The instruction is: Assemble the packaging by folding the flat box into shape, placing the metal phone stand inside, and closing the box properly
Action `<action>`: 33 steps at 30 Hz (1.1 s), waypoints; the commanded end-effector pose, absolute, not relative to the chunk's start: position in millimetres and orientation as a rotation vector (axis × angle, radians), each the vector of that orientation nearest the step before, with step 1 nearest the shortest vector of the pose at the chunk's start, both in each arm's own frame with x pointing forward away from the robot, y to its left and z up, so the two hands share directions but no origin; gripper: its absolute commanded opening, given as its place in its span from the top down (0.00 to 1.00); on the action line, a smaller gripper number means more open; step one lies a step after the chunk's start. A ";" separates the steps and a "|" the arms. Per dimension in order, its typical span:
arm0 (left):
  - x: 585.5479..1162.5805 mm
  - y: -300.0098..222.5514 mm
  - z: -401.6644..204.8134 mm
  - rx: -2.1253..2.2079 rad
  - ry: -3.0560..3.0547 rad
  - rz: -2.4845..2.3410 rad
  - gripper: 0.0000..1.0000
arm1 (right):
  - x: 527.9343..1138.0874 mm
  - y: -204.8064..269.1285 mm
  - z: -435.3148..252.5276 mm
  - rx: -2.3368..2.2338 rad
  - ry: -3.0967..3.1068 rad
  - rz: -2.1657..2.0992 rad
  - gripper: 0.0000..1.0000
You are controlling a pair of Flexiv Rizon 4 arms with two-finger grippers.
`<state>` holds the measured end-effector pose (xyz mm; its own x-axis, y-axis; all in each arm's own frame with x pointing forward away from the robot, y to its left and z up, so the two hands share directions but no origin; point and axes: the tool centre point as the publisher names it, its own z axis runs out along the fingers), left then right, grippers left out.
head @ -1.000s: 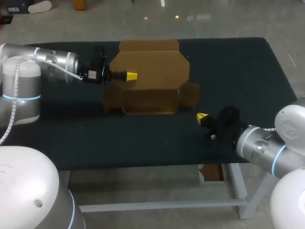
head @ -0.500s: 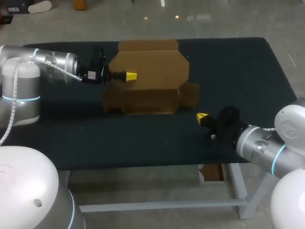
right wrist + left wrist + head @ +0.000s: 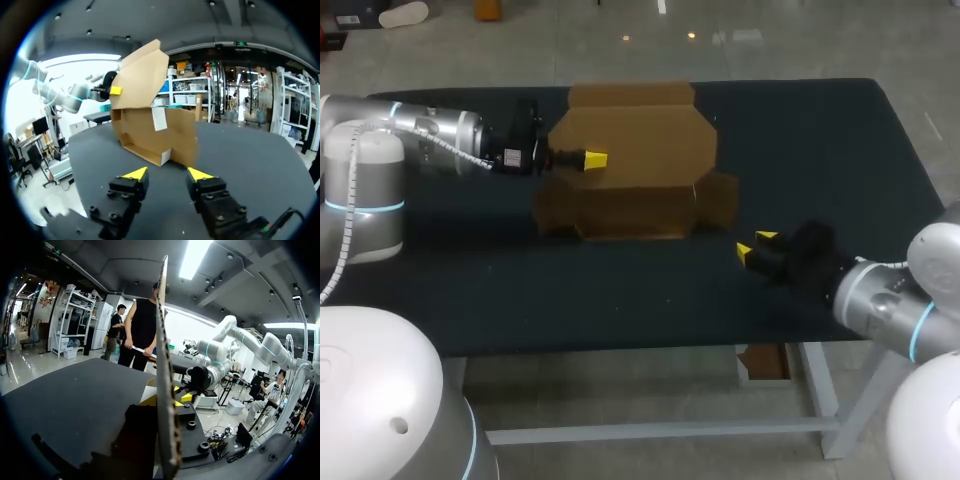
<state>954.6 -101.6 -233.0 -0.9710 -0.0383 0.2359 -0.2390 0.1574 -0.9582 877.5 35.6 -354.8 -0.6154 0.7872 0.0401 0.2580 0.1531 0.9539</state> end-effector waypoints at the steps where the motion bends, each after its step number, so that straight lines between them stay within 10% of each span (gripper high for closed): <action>1: 954.5 -100.4 -235.8 0.273 -2.265 1.925 1.00 | 879.3 20.8 -349.9 0.967 1.976 1.477 0.44; 33: 954.5 -100.4 -235.8 0.273 -2.265 1.925 1.00 | 959.9 46.2 -366.4 0.611 2.176 1.522 0.47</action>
